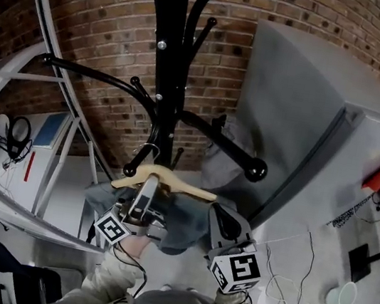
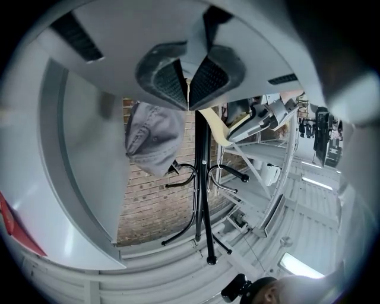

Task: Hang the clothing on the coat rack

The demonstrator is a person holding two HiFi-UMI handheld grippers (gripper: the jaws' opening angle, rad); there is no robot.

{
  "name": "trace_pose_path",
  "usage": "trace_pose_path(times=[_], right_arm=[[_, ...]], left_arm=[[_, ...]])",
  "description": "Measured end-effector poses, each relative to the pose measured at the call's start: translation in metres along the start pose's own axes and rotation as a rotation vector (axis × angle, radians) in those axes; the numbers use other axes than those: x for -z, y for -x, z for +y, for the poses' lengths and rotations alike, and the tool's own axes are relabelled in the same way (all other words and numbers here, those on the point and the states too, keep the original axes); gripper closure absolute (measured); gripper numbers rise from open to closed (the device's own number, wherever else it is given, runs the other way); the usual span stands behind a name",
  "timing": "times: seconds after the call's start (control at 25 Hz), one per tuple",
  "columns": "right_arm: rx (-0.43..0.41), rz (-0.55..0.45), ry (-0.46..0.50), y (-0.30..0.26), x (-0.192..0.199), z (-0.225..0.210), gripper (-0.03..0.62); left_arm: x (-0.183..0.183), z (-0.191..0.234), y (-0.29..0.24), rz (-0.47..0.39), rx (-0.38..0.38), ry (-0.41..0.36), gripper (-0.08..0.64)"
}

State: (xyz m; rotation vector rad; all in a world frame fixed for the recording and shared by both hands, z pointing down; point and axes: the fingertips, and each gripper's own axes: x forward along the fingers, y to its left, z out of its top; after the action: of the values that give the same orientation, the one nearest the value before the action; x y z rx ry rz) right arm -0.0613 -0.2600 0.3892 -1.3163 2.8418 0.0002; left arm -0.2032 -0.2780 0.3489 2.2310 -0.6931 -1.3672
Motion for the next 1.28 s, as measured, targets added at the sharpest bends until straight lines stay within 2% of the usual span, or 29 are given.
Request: trace_pose_path(times=[0.16, 0.28, 0.52, 0.64, 0.88, 1.08, 1.28], right_arm=[[-0.011, 0.002, -0.019, 0.005, 0.006, 0.002, 0.566], [-0.020, 0.016, -0.032, 0.005, 0.013, 0.005, 0.566], [-0.037, 0.031, -0.052, 0.010, 0.020, 0.012, 0.566], [-0.047, 0.037, -0.063, 0.012, 0.024, 0.016, 0.566], [-0.075, 0.051, -0.081, 0.013, 0.032, 0.024, 0.566], [-0.154, 0.018, -0.093, 0.013, 0.026, 0.038, 0.568], [-0.175, 0.030, -0.089, 0.016, 0.039, 0.043, 0.568]], left_arm=[[0.003, -0.009, 0.003, 0.041, -0.020, -0.101, 0.434], [0.007, -0.010, 0.007, 0.071, -0.063, -0.149, 0.434], [0.017, -0.018, 0.019, 0.109, -0.096, -0.194, 0.434], [0.028, -0.019, 0.027, 0.154, -0.124, -0.225, 0.434], [0.062, -0.016, 0.049, 0.362, -0.243, -0.447, 0.440], [0.065, -0.016, 0.067, 0.408, -0.317, -0.515, 0.479], [0.067, -0.009, 0.086, 0.496, -0.423, -0.638, 0.514]])
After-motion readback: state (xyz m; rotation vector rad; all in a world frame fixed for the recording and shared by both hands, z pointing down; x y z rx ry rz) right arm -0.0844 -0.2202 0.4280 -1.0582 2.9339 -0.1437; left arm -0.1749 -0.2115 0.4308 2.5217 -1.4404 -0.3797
